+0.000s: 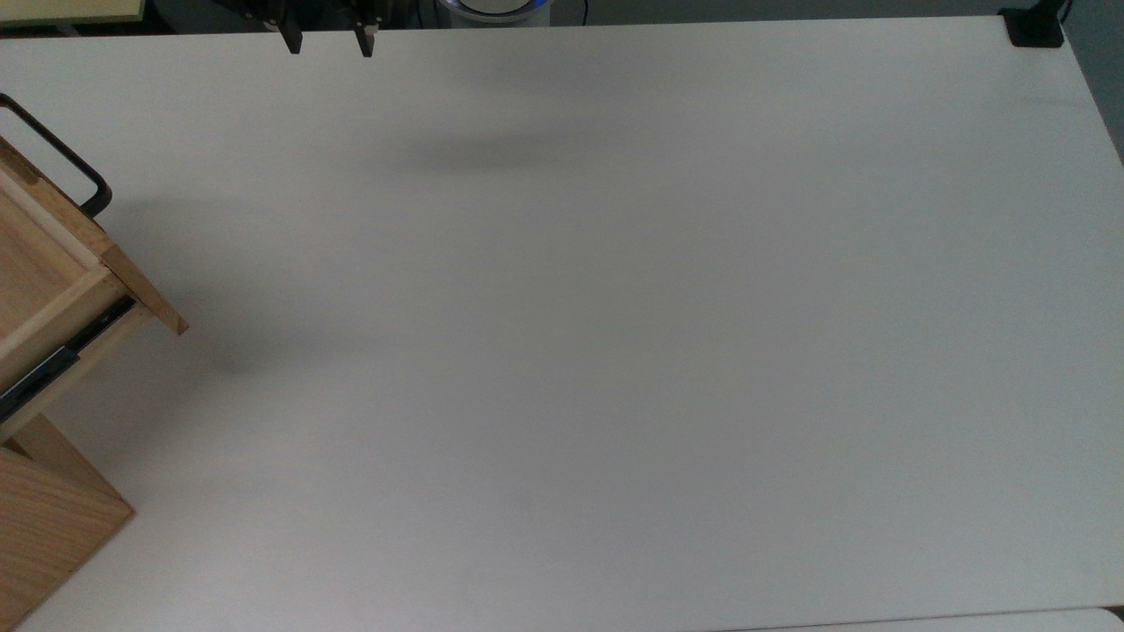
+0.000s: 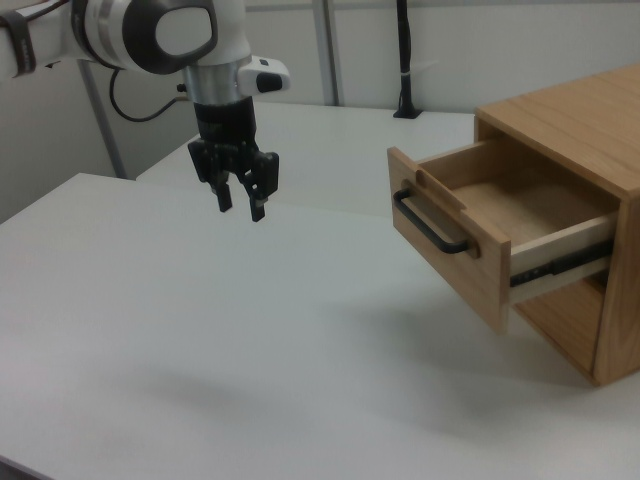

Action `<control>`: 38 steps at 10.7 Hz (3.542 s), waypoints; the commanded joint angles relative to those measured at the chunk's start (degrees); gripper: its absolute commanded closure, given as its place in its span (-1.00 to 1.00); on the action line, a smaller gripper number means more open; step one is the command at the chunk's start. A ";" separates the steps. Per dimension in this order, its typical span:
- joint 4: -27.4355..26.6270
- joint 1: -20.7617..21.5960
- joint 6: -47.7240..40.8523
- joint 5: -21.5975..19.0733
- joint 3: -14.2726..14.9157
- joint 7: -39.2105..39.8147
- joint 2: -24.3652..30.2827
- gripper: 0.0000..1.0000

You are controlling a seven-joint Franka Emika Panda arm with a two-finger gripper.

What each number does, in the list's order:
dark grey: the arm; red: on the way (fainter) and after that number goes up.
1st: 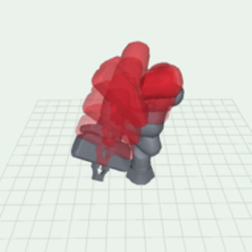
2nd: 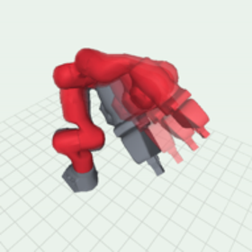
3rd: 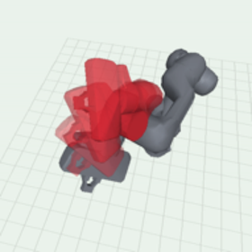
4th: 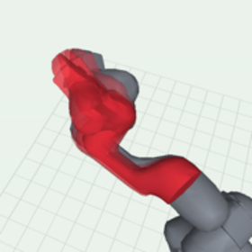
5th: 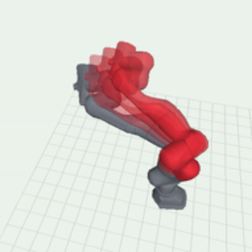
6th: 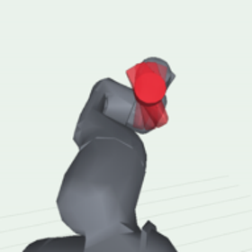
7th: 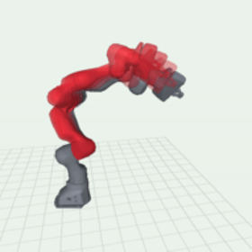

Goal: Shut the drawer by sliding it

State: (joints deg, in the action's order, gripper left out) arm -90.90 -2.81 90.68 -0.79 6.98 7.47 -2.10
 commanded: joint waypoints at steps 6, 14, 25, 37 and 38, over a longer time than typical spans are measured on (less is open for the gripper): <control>1.34 -2.38 11.43 -1.94 6.38 -25.40 -7.65 0.44; 11.35 -6.24 34.26 -2.02 8.67 -25.40 -22.15 0.90; 13.54 -10.55 70.07 -2.28 8.84 -25.93 -31.47 0.84; 5.20 -10.90 46.10 -2.46 6.48 -15.08 -15.16 0.37; 5.20 -10.73 35.38 -2.72 5.86 -9.90 -11.82 0.36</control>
State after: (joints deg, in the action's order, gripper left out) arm -80.29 -14.12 144.77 -1.95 14.71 -13.04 -25.18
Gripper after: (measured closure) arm 0.696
